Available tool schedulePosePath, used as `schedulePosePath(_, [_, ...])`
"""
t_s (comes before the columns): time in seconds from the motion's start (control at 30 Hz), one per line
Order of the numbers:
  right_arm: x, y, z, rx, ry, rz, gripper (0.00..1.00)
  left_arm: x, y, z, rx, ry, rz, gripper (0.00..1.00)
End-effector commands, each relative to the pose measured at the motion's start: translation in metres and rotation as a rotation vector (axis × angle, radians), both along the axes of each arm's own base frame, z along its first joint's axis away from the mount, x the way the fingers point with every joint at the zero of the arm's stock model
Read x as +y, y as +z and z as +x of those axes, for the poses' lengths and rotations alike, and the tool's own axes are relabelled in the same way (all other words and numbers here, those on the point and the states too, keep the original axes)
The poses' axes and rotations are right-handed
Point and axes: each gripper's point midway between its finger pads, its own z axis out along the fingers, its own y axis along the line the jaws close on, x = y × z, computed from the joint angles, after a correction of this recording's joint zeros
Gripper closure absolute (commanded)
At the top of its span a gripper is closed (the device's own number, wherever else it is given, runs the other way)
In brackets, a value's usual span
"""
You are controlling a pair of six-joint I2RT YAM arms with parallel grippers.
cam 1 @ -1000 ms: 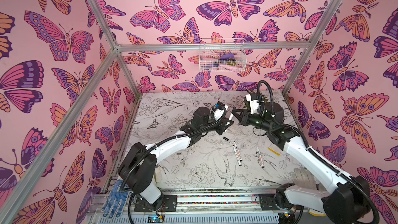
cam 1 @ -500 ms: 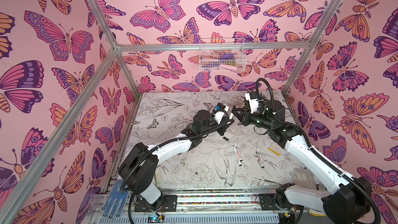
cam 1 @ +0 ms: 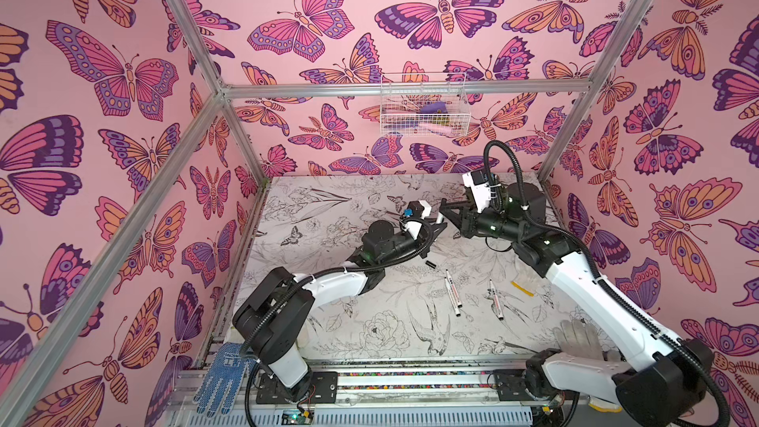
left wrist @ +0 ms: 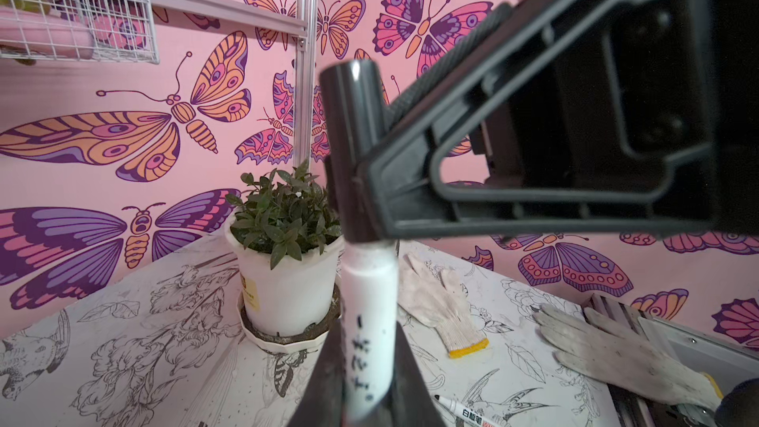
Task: Insert the pens into the pen caps
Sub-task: 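Press the black cap down onto the marker tip with the right gripper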
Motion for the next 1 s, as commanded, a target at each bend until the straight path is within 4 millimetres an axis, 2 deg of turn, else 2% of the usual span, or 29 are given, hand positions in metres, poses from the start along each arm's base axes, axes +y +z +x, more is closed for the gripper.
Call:
schedulePosePath(0.0, [0.031,-0.039,-0.062,0.203,0.278,-0.05,0.97,0.014,0.036,0.022,-0.092,0.122,-0.097,1.0])
schedulePosePath(0.43, [0.033,-0.019,-0.047,0.132,0.246,-0.058,0.87,0.003,0.02,0.007,-0.084,0.053,-0.051,1.0])
schedulePosePath(0.53, [0.034,-0.015,-0.046,0.122,0.243,-0.053,0.8,0.003,0.018,0.005,-0.08,0.049,-0.049,1.0])
schedulePosePath(0.83, [0.033,-0.003,-0.04,0.094,0.219,-0.051,0.69,0.0,0.018,0.001,-0.086,0.036,-0.044,1.0])
schedulePosePath(0.97, [0.029,0.0,-0.037,0.078,0.187,-0.061,0.58,0.001,0.017,0.0,-0.088,0.038,-0.043,1.0])
